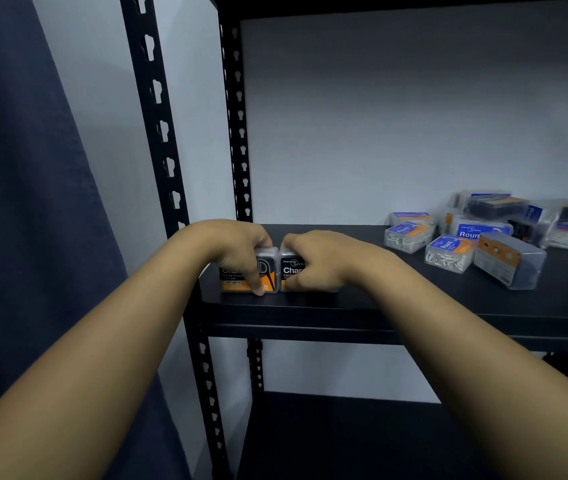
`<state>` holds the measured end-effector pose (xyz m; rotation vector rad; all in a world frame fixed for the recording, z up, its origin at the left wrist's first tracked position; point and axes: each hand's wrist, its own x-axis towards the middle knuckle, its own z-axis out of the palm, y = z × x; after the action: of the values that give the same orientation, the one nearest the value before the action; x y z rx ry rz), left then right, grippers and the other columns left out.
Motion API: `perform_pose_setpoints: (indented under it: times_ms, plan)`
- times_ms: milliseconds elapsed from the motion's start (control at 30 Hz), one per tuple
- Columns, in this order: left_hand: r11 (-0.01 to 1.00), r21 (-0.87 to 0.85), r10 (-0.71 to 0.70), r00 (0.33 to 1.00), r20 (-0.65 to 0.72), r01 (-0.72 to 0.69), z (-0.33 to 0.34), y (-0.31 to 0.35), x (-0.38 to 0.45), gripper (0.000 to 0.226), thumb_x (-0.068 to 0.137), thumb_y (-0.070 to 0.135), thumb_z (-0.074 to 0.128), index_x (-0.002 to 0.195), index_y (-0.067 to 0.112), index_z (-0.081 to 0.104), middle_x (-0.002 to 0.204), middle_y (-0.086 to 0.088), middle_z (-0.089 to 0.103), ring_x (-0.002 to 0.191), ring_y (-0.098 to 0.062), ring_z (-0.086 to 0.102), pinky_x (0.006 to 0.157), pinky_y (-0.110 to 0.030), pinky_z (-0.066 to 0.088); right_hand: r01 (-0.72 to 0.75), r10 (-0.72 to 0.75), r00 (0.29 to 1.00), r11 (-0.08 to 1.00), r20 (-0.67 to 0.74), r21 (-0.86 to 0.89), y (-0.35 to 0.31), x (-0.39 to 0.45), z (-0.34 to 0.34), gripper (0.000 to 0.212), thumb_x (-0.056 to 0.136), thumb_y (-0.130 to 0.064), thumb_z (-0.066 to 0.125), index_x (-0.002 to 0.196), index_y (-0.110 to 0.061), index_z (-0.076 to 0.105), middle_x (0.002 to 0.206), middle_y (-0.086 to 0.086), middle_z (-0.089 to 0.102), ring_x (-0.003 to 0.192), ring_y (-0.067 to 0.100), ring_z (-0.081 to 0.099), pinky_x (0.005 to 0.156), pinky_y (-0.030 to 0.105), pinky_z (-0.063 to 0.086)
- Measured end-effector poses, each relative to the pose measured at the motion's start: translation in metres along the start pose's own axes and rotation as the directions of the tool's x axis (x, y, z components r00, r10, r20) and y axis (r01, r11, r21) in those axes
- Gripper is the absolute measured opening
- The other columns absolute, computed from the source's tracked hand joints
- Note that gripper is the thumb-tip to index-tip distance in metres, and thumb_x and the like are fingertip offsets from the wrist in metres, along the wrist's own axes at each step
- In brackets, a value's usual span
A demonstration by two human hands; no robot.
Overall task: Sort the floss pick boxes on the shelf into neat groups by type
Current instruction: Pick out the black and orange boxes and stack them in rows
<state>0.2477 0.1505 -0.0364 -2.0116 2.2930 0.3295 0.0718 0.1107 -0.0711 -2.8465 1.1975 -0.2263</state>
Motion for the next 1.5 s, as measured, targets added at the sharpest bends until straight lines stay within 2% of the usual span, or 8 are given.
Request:
perform_pose_setpoints:
  times_ms: [367, 500, 600, 700, 833, 967, 1233, 1500]
  plan:
    - [0.998, 0.05, -0.027, 1.0, -0.007, 0.028, -0.002, 0.002, 0.002, 0.041, 0.067, 0.036, 0.092, 0.099, 0.026, 0.067, 0.097, 0.004, 0.072, 0.091, -0.02, 0.068, 0.085, -0.036, 0.055, -0.046, 0.049, 0.996, 0.998, 0.076, -0.037, -0.01, -0.002, -0.008, 0.04, 0.085, -0.047, 0.071, 0.109, -0.023, 0.05, 0.089, -0.005, 0.057, 0.088, 0.023, 0.06, 0.067, 0.034, 0.043]
    - [0.996, 0.077, -0.046, 0.998, -0.035, 0.049, -0.009, 0.004, -0.004, 0.06, 0.057, 0.041, 0.096, 0.105, 0.028, 0.063, 0.104, 0.007, 0.067, 0.097, -0.019, 0.065, 0.087, -0.034, 0.054, -0.136, 0.144, 0.978, 0.989, 0.153, -0.062, -0.01, -0.009, -0.035, 0.091, 0.076, -0.064, 0.076, 0.148, -0.021, 0.041, 0.135, 0.001, 0.059, 0.12, 0.026, 0.058, 0.099, 0.041, 0.05]
    - [0.999, -0.022, 0.025, 0.996, -0.085, -0.027, -0.025, 0.008, -0.016, 0.066, 0.058, 0.043, 0.096, 0.115, 0.034, 0.063, 0.115, 0.013, 0.065, 0.108, -0.012, 0.063, 0.097, -0.036, 0.053, -0.19, 0.194, 0.979, 0.98, 0.064, -0.065, 0.0, -0.024, -0.065, 0.106, 0.071, -0.074, 0.073, 0.157, -0.026, 0.031, 0.148, -0.001, 0.054, 0.128, 0.025, 0.056, 0.105, 0.045, 0.047]
    - [0.975, -0.136, 0.132, 0.955, -0.265, -0.173, -0.036, 0.022, -0.024, 0.047, 0.073, 0.035, 0.088, 0.114, 0.036, 0.065, 0.117, 0.019, 0.066, 0.112, -0.008, 0.064, 0.1, -0.037, 0.052, -0.235, 0.233, 0.972, 0.969, -0.029, -0.073, 0.011, -0.046, -0.08, 0.096, 0.075, -0.074, 0.07, 0.153, -0.029, 0.037, 0.143, -0.004, 0.057, 0.121, 0.023, 0.058, 0.101, 0.045, 0.049]
    - [0.945, -0.203, 0.141, 0.878, -0.457, -0.258, -0.035, 0.055, -0.019, 0.025, 0.081, 0.024, 0.078, 0.103, 0.033, 0.07, 0.106, 0.015, 0.071, 0.098, -0.008, 0.07, 0.094, -0.036, 0.056, -0.262, 0.255, 0.962, 0.963, -0.101, -0.057, 0.03, -0.075, -0.086, 0.073, 0.083, -0.067, 0.067, 0.144, -0.033, 0.046, 0.132, -0.008, 0.062, 0.104, 0.017, 0.058, 0.092, 0.039, 0.05]
    - [0.952, -0.185, 0.141, 0.885, -0.444, -0.244, -0.034, 0.093, -0.005, 0.018, 0.081, 0.029, 0.076, 0.098, 0.032, 0.071, 0.101, 0.013, 0.073, 0.086, -0.008, 0.068, 0.079, -0.03, 0.054, -0.319, 0.311, 0.945, 0.945, -0.106, -0.074, 0.057, -0.095, -0.096, 0.056, 0.084, -0.064, 0.067, 0.132, -0.037, 0.056, 0.119, -0.012, 0.066, 0.102, 0.015, 0.06, 0.09, 0.04, 0.052]
    - [0.967, -0.12, 0.165, 0.909, -0.383, -0.226, -0.038, 0.165, 0.036, 0.014, 0.079, 0.034, 0.074, 0.092, 0.031, 0.07, 0.1, 0.012, 0.072, 0.09, -0.014, 0.068, 0.073, -0.029, 0.052, -0.391, 0.382, 0.914, 0.919, -0.139, -0.042, 0.126, -0.125, -0.119, 0.042, 0.085, -0.059, 0.069, 0.121, -0.039, 0.062, 0.108, -0.015, 0.067, 0.097, 0.012, 0.064, 0.088, 0.038, 0.054]
    - [0.992, -0.064, 0.088, 0.957, -0.277, -0.109, -0.055, 0.225, 0.077, 0.032, 0.075, 0.05, 0.082, 0.093, 0.026, 0.07, 0.088, 0.005, 0.072, 0.071, -0.017, 0.067, 0.065, -0.028, 0.053, -0.365, 0.359, 0.927, 0.93, -0.108, -0.044, 0.197, -0.142, -0.132, 0.037, 0.084, -0.055, 0.075, 0.115, -0.038, 0.065, 0.101, -0.019, 0.066, 0.091, 0.006, 0.063, 0.084, 0.034, 0.053]
